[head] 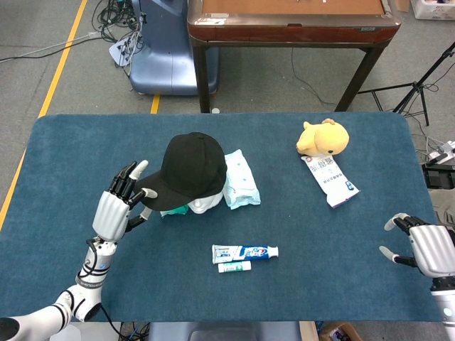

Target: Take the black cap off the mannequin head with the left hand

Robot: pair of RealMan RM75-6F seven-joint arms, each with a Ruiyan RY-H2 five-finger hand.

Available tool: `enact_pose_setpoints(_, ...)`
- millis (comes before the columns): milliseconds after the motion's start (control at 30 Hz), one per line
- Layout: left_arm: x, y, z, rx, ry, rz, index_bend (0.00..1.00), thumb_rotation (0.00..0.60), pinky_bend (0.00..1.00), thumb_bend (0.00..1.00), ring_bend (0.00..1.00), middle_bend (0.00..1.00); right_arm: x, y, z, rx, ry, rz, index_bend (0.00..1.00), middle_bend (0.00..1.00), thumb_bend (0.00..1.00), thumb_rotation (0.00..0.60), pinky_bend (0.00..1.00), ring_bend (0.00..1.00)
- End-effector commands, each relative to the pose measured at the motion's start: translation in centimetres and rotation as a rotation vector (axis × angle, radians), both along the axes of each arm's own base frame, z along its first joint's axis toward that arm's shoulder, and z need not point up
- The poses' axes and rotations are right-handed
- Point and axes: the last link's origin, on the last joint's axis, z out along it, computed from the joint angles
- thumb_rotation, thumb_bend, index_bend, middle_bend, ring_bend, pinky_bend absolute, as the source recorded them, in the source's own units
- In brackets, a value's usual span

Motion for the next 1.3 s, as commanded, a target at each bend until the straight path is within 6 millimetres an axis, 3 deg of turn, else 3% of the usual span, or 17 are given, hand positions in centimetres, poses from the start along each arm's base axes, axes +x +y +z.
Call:
enact_pose_setpoints(33, 0.6, 0.2, 0.5, 0.004, 0.003, -0.001, 0.65, 0.6, 0.11, 0.43, 0.0, 0.04, 0.0, 0.0, 0.0, 0.001, 0.001, -0.001, 0.48, 0.43, 0.16, 0.6, 0.65, 0.46)
enact_pose_setpoints(533, 2.9, 0.8, 2.6, -0.009, 0.027, 0.029, 0.66, 0.6, 0.1, 0.43, 0.0, 0.04, 0.0, -0.1, -0.3, 0.007, 0.006, -0.005, 0.48, 0.43, 0.16, 0.6, 0.65, 0.46)
enact_pose_setpoints(933, 3.4, 1.8, 4.0, -0.021, 0.086, 0.137, 0.67, 0.6, 0.1, 0.43, 0.0, 0.04, -0.1, -0.3, -0.2, 0.009, 0.005, -0.01, 0.48, 0.43, 0.16, 0.6, 0.65, 0.46)
enact_pose_setpoints(1300, 4.7, 1.8, 5.0, -0.002, 0.062, 0.118, 0.67, 0.6, 0.1, 0.43, 0.0, 0.04, -0.2, -0.4, -0.4, 0.014, 0.009, -0.016, 0.48, 0.43, 0.16, 0.6, 0.65, 0.46)
